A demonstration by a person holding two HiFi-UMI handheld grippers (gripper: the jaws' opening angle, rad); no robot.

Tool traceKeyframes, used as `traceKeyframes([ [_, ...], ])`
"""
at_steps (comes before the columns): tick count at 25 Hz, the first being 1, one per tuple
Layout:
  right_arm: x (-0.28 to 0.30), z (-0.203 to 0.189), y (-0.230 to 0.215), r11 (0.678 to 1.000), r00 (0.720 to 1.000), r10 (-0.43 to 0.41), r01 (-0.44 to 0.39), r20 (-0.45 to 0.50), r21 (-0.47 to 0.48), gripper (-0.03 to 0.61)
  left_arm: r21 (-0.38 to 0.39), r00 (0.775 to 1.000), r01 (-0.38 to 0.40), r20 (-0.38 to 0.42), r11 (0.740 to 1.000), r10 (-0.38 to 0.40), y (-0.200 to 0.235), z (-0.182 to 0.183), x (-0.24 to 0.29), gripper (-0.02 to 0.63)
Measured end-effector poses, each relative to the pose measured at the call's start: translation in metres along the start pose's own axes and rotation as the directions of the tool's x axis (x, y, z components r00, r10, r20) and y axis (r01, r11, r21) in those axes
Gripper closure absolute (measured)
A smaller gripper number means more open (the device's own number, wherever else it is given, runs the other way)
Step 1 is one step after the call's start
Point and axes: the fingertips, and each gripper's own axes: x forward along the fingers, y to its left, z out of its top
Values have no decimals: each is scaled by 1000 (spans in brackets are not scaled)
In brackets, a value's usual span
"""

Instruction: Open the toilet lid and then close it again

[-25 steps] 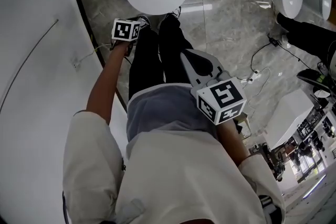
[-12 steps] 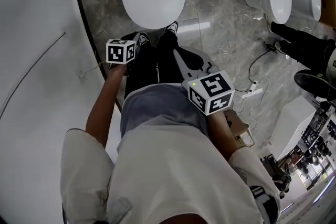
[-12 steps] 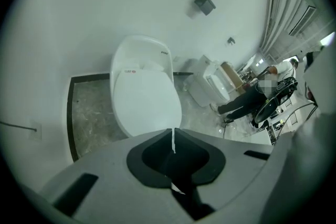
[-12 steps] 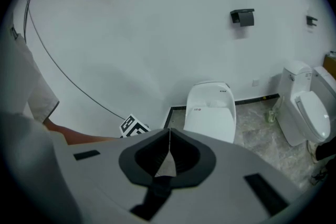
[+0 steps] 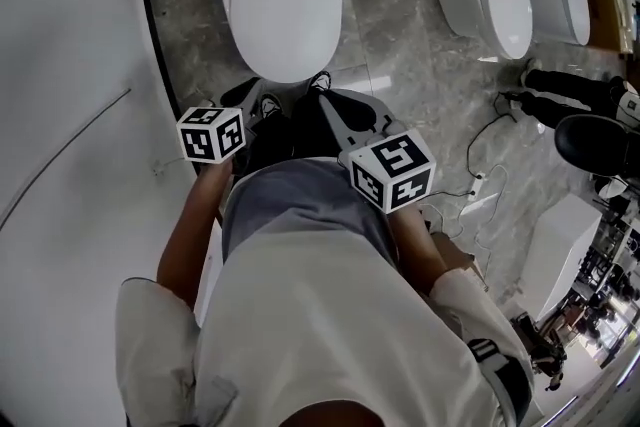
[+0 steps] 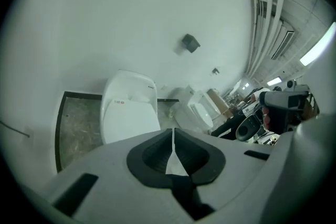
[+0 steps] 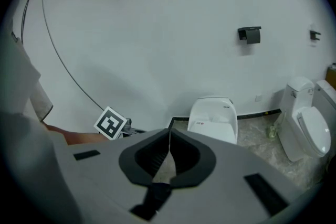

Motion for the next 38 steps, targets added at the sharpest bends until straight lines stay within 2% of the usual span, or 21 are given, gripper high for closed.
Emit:
traceKeyframes([
  [5,-1,30,10,999,999,12,-10,45,-54,568,50,993,-1,120,999,-5,-11,47,-47,595],
  [9,-10,45,12,996,998,22,-17,63,-82,568,98,975,-30,224,995,7,-26,82,-79,595],
  [12,-18,48,15,996,997,31,-24,73,-84,568,122,959,-54,282,991,17,-35,93,-102,595],
  [18,-35,43,15,997,995,25,-18,95,-68,568,186,946,-90,324,978,25,-50,93,-126,595],
  [26,-51,51,11,997,990,0,10,144,-71,568,173,914,-107,405,979,28,-55,111,-154,595],
  [31,-55,59,6,996,985,-6,22,172,-92,569,200,892,-146,449,969,42,-62,125,-165,595],
  [38,-55,70,8,992,982,-1,25,191,-123,569,230,879,-166,476,959,38,-71,138,-179,595],
])
